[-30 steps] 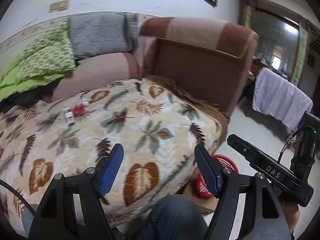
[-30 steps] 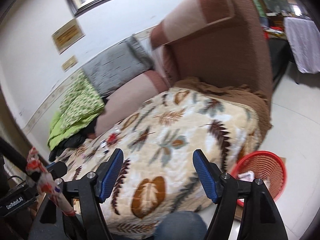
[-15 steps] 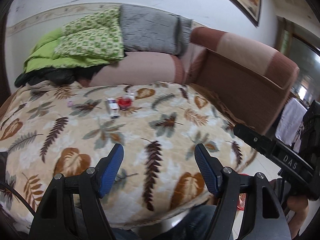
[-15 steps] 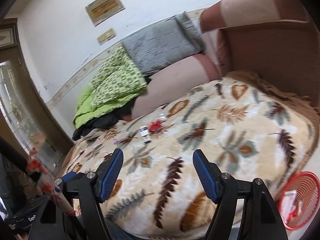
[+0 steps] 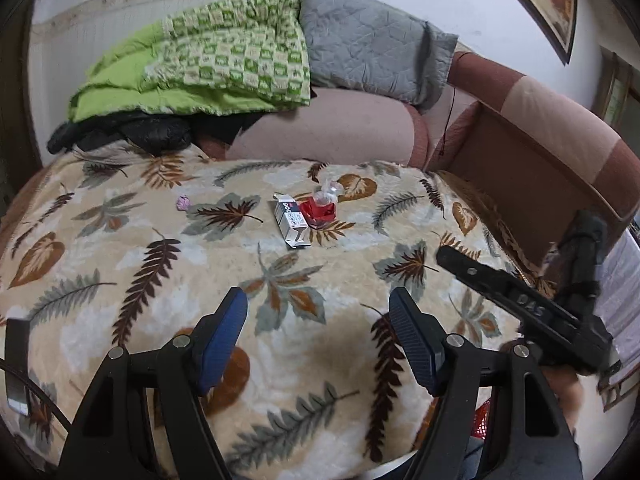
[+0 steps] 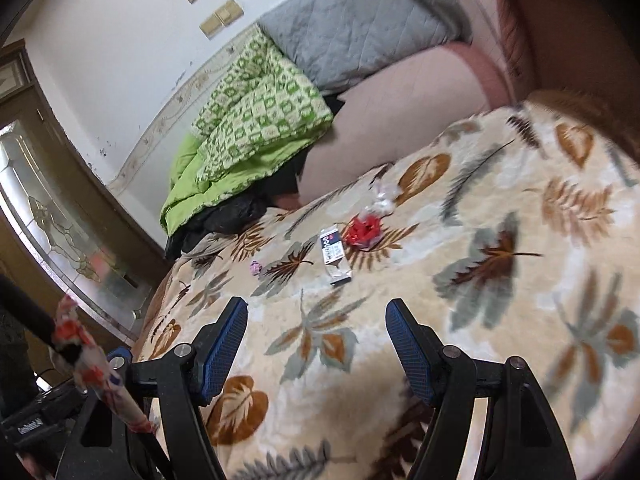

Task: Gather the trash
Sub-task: 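Move both open tools back over the remaining items on the bed, then grasp the red wrapper with the right tool while the left tool grasps the small white-and-blue box, then carry the red wrapper and white-and-blue box with both tools over the red wastebasket, then open the right tool to drop the wrapper while the left tool drops the box, then move both open tools back over the remaining items on the bed, then grasp the clear plastic bag with the right tool while the left tool grasps the purple foil ball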

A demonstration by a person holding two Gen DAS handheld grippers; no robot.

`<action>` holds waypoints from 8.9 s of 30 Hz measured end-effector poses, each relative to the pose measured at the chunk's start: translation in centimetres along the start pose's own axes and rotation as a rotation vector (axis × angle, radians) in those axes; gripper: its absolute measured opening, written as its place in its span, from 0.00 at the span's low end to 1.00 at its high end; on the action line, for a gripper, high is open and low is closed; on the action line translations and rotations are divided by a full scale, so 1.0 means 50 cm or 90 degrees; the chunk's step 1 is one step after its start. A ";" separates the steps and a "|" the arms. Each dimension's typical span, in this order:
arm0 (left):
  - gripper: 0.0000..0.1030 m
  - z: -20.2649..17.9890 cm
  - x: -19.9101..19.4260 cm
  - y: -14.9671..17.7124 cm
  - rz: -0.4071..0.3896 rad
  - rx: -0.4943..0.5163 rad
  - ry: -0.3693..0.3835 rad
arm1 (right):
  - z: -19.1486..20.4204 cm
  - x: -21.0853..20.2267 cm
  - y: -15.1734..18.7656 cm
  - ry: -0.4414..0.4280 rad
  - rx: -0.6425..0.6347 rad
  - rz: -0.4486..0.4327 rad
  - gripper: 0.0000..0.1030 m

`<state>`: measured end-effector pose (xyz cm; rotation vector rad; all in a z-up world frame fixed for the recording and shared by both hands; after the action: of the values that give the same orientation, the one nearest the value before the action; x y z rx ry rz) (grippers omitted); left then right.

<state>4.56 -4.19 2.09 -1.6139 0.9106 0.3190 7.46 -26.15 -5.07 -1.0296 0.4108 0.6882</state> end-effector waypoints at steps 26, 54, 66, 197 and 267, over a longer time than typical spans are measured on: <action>0.70 0.160 0.476 -0.147 0.173 -0.111 0.022 | -0.167 0.545 -0.125 -0.048 0.157 0.150 0.26; 0.33 0.006 0.471 -0.141 0.164 -0.079 -0.069 | -0.251 -0.076 0.013 -0.056 0.274 -0.101 0.23; 0.33 -0.289 0.090 0.063 0.060 0.026 0.100 | -0.224 -0.417 0.139 0.032 0.204 -0.172 0.23; 0.62 -0.126 -0.052 0.093 -0.005 -0.001 0.101 | -0.027 -0.287 0.077 0.074 0.076 -0.106 0.74; 0.21 0.244 0.241 -0.133 0.070 -0.188 0.009 | -0.078 0.052 -0.060 -0.041 0.120 -0.028 0.32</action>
<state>20.49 2.48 -4.28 -1.8400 1.0007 0.5388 11.44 -29.77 -6.55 -0.8341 0.3881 0.6287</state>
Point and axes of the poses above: each gripper's, at about its wrist camera, not at the fingertips, and x roughly the way its jaws point, z to its left, y to its underside, the point moved 3 cm from there along x, roughly the way its jaws point, and after that the axes turned 4 degrees about y, right-handed, at the moved point
